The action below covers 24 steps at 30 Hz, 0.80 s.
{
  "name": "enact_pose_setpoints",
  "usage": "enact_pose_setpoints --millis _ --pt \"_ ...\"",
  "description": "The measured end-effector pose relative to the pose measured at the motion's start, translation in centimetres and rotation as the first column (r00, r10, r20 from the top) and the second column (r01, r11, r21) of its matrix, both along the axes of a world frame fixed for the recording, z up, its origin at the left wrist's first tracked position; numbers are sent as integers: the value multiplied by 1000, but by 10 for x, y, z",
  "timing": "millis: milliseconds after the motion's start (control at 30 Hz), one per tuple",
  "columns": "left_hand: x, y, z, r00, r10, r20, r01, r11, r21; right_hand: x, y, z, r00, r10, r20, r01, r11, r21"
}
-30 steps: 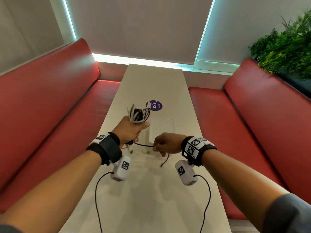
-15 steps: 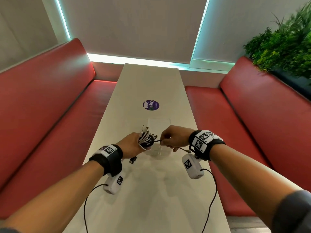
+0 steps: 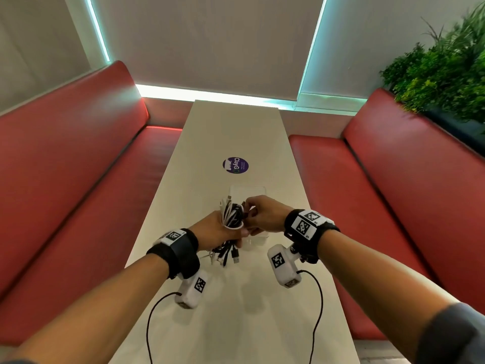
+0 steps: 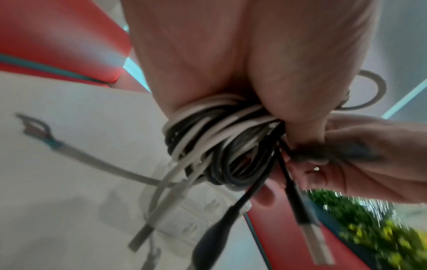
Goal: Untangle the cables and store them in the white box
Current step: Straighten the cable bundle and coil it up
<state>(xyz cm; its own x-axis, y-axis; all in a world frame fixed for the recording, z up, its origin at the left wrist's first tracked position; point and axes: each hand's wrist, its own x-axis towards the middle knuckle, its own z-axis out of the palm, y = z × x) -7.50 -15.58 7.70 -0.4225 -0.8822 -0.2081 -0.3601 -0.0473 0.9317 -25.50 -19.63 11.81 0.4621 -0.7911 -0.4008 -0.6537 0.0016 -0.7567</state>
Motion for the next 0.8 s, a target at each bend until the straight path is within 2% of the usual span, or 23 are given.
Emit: enact_pose_setpoints --millis 100,167,233,267,300,367,433,500,533,600,667,800 --pt "-3 3 5 988 -58 145 57 998 15 -4 2 -5 999 -45 23 44 997 70" --pt "-4 2 4 943 -60 327 99 989 -105 -9 2 -4 999 8 -45 -2 993 120" --pt "-6 0 0 832 -47 553 194 958 -210 -13 0 3 959 126 -255 -116 992 55" --pt "-7 -1 -2 752 -59 656 252 946 -203 -14 -2 7 923 146 -356 -164 986 -21" --pt "-9 0 -3 665 -75 743 312 932 -185 -14 -3 12 911 126 -392 -180 978 -102" --pt "-14 2 -6 520 -80 850 413 895 -169 -10 1 19 935 119 -333 -192 962 -196" --pt "-25 5 -3 462 -83 883 503 844 -184 -1 8 20 906 214 -365 -286 945 -156" --pt "-39 5 4 416 -106 903 565 808 -165 9 18 14 807 303 -507 -391 917 -75" --pt "-45 4 7 390 -109 914 562 815 -142 12 20 8 780 305 -546 -394 917 -51" --pt "-48 2 9 380 -83 921 537 831 -147 10 20 -3 817 242 -523 -310 950 -45" --pt "-45 3 7 402 -32 915 544 812 -210 7 18 -11 842 174 -511 -237 970 -61" --pt "-37 3 2 445 52 894 485 826 -289 8 17 -13 792 184 -583 -314 940 -130"
